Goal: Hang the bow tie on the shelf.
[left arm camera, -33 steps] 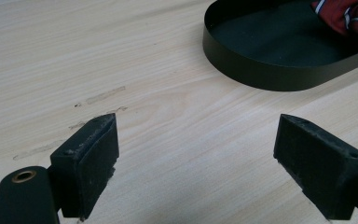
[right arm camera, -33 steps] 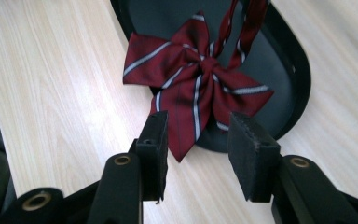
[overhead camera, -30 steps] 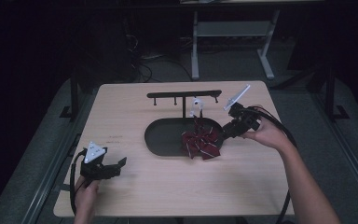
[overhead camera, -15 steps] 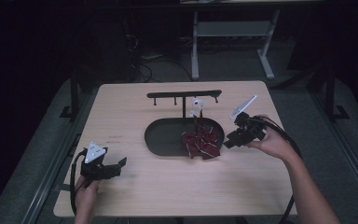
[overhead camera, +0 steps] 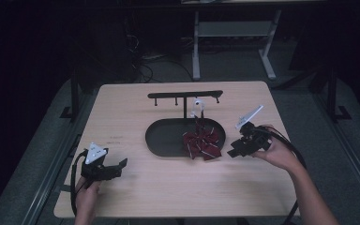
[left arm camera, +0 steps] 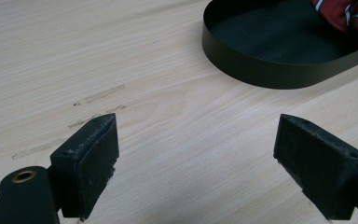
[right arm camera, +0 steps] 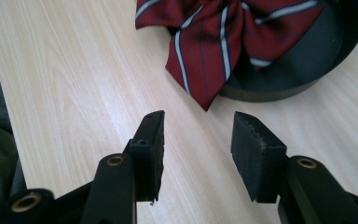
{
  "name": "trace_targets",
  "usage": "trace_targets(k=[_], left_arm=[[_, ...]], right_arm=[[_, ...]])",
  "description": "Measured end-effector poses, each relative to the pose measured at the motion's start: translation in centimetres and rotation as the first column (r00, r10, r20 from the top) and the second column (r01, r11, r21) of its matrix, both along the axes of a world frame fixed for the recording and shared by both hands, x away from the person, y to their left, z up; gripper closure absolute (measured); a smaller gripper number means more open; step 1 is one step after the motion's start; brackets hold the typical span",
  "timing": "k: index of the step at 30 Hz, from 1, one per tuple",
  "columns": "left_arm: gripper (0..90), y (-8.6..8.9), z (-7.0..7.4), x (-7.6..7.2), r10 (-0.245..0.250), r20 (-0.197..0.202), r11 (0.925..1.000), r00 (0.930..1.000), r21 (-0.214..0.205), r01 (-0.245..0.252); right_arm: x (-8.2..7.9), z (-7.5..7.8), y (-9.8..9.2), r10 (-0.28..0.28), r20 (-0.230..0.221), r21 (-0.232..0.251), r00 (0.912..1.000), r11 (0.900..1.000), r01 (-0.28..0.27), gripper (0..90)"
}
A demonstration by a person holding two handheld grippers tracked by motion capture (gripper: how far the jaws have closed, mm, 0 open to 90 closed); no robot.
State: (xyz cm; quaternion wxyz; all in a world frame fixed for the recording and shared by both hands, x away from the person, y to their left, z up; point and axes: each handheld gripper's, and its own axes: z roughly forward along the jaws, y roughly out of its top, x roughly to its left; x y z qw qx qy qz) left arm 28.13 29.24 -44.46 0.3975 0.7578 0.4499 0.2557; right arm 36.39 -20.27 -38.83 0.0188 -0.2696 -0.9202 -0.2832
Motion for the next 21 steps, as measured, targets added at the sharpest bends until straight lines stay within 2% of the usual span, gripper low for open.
trace_targets(k=[3,14,21], left_arm=[[13.6,0.0,0.1,0.0,-0.001,-0.002,1.0,1.0,0.003,0.001],[13.5,-0.1,0.0,0.0,-0.009,-0.002,0.9999,1.0,0.011,0.009],[13.5,-0.2,-0.1,0.0,-0.013,0.001,0.9998,0.9999,0.013,0.013]], right_arm=[[-0.4,-0.6,-0.4,-0.001,-0.015,0.012,0.9999,0.9999,0.002,53.5],[-2.3,-1.8,-1.8,-0.022,-0.012,0.055,0.9997,0.9982,0.023,50.9],[-3.7,-3.2,-2.5,-0.038,-0.015,0.074,0.9992,0.9965,0.039,49.6]])
